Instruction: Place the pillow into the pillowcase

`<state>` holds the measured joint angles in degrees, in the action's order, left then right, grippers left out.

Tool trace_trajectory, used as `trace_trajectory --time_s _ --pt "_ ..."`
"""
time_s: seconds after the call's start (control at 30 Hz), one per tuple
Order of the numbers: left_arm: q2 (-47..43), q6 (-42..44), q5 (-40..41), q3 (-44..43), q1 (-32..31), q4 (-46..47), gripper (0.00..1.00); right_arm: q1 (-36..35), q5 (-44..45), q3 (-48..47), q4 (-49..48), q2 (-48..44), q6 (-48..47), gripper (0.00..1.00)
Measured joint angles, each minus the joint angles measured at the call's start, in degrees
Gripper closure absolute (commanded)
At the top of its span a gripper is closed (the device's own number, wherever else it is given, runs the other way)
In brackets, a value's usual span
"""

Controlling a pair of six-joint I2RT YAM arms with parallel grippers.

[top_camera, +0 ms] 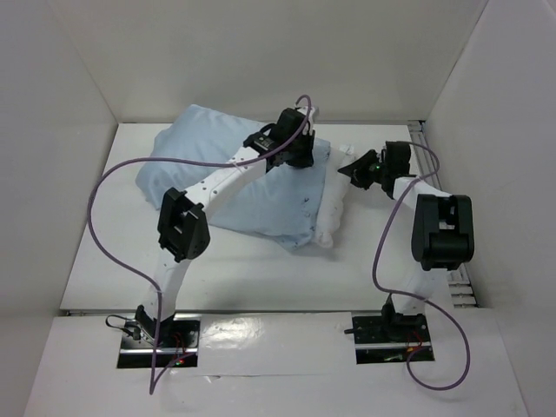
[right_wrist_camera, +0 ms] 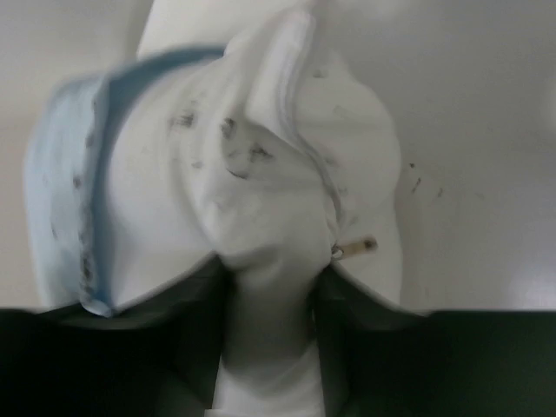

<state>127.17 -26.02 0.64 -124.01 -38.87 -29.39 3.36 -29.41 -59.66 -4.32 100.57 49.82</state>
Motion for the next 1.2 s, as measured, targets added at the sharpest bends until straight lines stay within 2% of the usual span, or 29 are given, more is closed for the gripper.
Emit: trace_trajectory --time_s 0.03,0.1,0.13,0.2,0.23,0.3,0.37,0.47,0.73,0.83,0.9,0.97,1.0,1.1,1.13,1.2 --pt "-1.3 0.1 -0.4 0.7 0.2 -0.3 1.0 -0.4 -1.1 -0.2 -0.9 0.7 -0.3 0.97" --pt "-3.8 0.3 -0.7 1.5 0.3 -1.7 0.99 -1.8 -1.7 0.1 -2.0 0.8 -0.8 1.0" --pt "-5.0 0.3 -0.7 1.5 0.3 -2.8 0.93 -2.8 -1.2 0.6 -2.2 0.1 -1.3 1.0" --pt "-7.3 0.8 -0.2 1.5 0.0 -4.5 0.72 -5.7 0.5 2.9 -2.3 -2.5 -2.3 1.0" --pt "-8.3 1.4 0.2 1.5 -0.1 -5.3 0.47 -7.8 1.2 4.5 -2.1 -4.6 -2.8 1.0" --pt "-10.3 2.7 1.6 1.5 -0.6 -7.4 0.3 -12.4 2.9 8.5 -2.0 -9.3 -3.5 1.0" --pt "-11.2 3.8 3.8 1.4 -1.2 -8.9 0.2 -17.2 4.3 12.2 -1.4 -14.4 -3.9 1.0" --pt "-11.1 5.4 8.5 1.3 -3.1 -12.0 0.18 -22.5 6.2 16.1 0.1 -20.1 -4.3 1.0" --pt "-8.5 9.9 22.4 3.1 -9.6 -16.3 0.2 -23.0 10.0 18.0 3.8 -23.2 -4.9 1.0" --pt "-6.2 11.1 25.0 3.3 -10.0 -16.6 0.24 -23.0 10.3 18.0 4.0 -23.2 -4.9 1.0" --pt "-4.7 11.4 25.8 3.3 -9.8 -16.6 0.31 -23.0 10.5 18.0 4.2 -23.3 -5.0 1.0" --pt "-3.5 11.8 26.6 3.3 -9.6 -16.5 0.42 -23.0 11.0 18.0 4.6 -23.3 -5.2 1.0" --pt "-3.1 12.0 27.3 3.1 -9.6 -16.5 0.55 -23.0 11.3 18.0 4.8 -23.3 -5.2 1.0" --pt "-2.5 12.0 28.7 1.7 -9.7 -17.0 0.77 -23.0 11.5 18.0 4.9 -23.3 -5.3 1.0" --pt "-2.5 12.0 29.0 1.1 -9.8 -17.1 0.88 -23.1 11.6 18.0 4.8 -23.4 -5.3 1.0" --pt "-2.5 12.2 28.6 -0.3 -9.7 -17.7 0.94 -23.4 11.8 18.0 4.9 -23.5 -5.4 1.0"
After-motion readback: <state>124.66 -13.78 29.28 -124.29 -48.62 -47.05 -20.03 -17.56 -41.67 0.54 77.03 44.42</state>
